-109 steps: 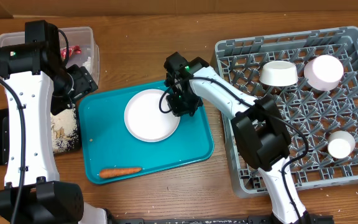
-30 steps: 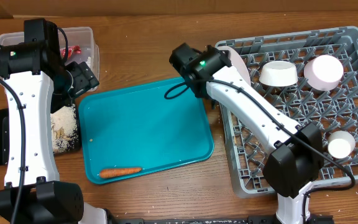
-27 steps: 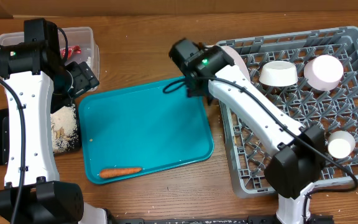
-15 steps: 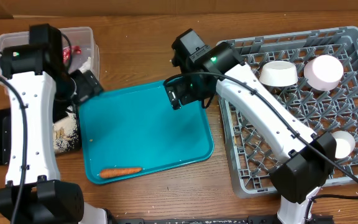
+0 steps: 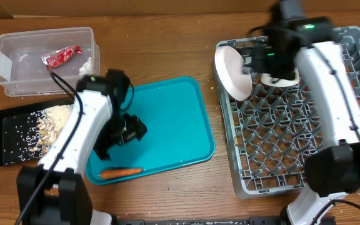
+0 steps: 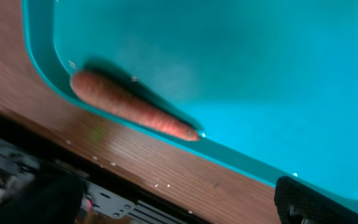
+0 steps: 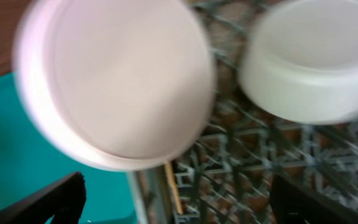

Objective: Sort waste into correct bins and load items into the dishwasher
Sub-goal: 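Stand the plate upright at the rack's left edge and release, then lower left gripper to the carrot on the teal tray and grasp it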

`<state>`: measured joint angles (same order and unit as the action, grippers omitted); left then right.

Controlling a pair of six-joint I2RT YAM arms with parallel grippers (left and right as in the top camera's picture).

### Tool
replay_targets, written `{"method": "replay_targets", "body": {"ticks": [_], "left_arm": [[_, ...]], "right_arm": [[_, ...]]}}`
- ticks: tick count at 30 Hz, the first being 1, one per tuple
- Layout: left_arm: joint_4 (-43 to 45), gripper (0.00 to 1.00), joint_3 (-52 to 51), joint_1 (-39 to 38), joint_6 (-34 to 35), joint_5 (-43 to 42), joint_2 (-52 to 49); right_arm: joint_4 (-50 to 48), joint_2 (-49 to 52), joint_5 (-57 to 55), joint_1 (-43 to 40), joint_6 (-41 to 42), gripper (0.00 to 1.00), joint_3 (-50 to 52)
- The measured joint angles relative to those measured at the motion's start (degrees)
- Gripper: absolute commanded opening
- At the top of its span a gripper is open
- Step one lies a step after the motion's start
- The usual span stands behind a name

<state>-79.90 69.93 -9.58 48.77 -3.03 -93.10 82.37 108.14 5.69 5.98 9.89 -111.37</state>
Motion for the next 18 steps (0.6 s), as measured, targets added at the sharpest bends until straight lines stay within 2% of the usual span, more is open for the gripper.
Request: {"method": "replay_targets", "body": {"ticks": [7, 13, 18], "left_arm": [[10.1, 1.00, -13.1, -0.2, 8.9, -1.2, 7.2], [22.2, 1.00, -24.3, -0.2, 12.8, -5.2, 7.3], [27.7, 1.00, -27.6, -0.2, 14.8, -4.8, 7.3]], "right_arm": [[2.1, -0.2, -0.1, -7.6, 0.0, 0.97, 0.0], [2.4, -0.2, -0.1, -8.3, 0.0, 0.97, 0.0], [2.3, -0.2, 0.0, -8.2, 0.0, 0.97, 0.0]]}}
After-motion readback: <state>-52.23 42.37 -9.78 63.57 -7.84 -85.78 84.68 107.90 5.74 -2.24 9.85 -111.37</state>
